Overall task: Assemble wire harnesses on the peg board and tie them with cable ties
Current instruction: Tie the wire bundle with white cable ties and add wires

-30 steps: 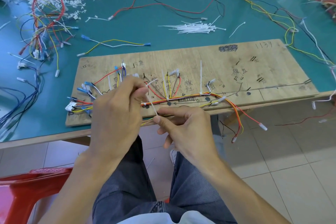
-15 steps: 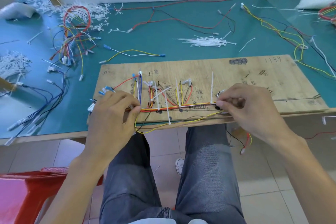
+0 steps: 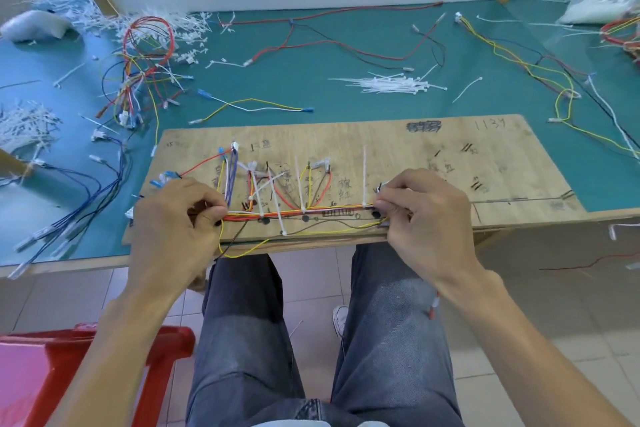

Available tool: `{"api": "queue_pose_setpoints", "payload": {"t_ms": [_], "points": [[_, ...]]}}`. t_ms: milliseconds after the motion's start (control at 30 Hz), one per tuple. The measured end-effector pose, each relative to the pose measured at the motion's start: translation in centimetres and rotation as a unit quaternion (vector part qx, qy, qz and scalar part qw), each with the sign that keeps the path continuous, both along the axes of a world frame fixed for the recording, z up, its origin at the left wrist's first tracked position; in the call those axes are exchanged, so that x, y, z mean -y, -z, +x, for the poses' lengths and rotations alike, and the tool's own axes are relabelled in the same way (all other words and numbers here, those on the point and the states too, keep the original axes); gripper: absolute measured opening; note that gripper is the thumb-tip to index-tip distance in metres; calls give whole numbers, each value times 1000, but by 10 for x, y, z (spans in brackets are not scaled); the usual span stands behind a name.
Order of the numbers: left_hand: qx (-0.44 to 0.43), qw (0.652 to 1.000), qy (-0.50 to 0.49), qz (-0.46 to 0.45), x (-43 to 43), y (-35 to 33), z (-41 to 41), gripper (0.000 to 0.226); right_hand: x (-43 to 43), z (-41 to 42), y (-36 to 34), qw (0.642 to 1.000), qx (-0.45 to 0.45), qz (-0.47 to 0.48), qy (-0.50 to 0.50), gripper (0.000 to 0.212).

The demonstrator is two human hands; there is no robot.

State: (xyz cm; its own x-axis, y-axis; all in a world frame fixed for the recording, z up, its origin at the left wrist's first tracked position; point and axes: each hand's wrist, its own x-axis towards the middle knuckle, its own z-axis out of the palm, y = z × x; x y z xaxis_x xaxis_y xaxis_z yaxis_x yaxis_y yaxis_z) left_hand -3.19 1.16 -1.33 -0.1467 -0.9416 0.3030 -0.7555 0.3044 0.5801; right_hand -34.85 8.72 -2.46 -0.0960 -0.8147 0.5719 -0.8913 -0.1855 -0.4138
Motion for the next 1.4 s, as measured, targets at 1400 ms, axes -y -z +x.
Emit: {"api": "queue_pose_setpoints", "payload": {"t_ms": [1400], "points": [[35, 977, 208, -6, -40, -16, -135, 14, -34, -64, -67, 948, -53, 314, 3, 20]]}}
